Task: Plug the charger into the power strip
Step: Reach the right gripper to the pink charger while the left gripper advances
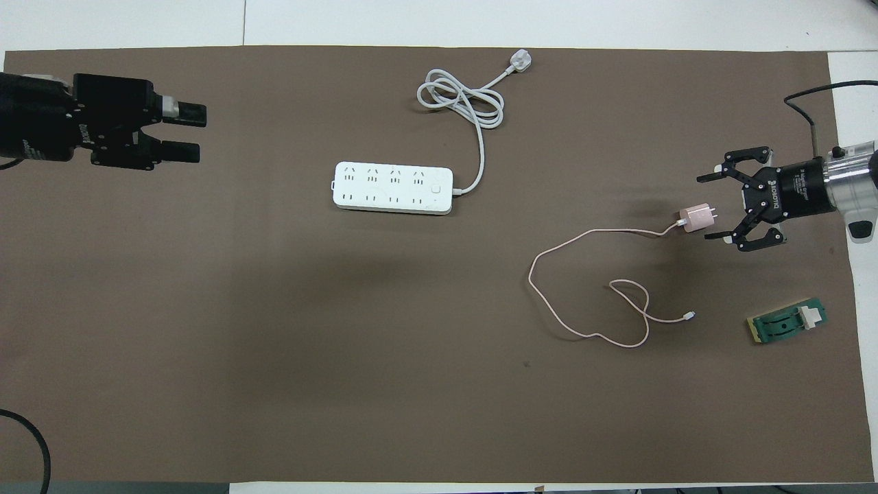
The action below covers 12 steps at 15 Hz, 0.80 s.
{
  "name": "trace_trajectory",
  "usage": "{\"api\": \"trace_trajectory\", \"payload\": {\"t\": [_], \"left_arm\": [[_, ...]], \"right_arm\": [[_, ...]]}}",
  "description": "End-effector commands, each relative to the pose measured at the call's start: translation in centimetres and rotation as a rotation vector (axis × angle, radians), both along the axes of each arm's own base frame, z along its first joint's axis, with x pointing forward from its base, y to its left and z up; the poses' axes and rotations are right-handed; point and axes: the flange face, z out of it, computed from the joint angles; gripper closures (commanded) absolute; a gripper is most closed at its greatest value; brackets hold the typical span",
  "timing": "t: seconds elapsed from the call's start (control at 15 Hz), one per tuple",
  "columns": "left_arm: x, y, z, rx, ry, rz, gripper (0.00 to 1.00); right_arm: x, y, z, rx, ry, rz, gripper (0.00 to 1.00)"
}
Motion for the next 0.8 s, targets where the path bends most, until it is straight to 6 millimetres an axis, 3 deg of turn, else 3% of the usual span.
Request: {"api": "trace_trajectory", "payload": {"t": [0.0, 0.13, 0.4, 0.53, 0.73], "left_arm": [[1.5, -0.8, -1.8, -0.097, -0.061, -0.027, 0.0], [2.2, -2.3, -3.9, -0.171, -0.076, -0.051, 0.0], [3.0, -7.7, -5.5, -0.347, -0.123, -0.078, 0.0], [3.5, -10.2, -7.8, -0.356, -0.141, -0.067, 0.0], [2.8, -11.5, -11.1, -0.412, -0.131, -0.048, 0.0]], "right_arm": [[1.7, -0.9, -0.9, 0.038, -0.027, 0.045, 0.0], [1.8, -1.6, -2.0, 0.052, -0.035, 0.069, 0.0], [1.5, -2.9, -4.7, 0.071, -0.068, 0.128, 0.0], [1.0, -3.8, -5.4, 0.07, -0.089, 0.161, 0.0], [0.6, -4.9, -6.4, 0.074, -0.106, 0.181, 0.0]]}}
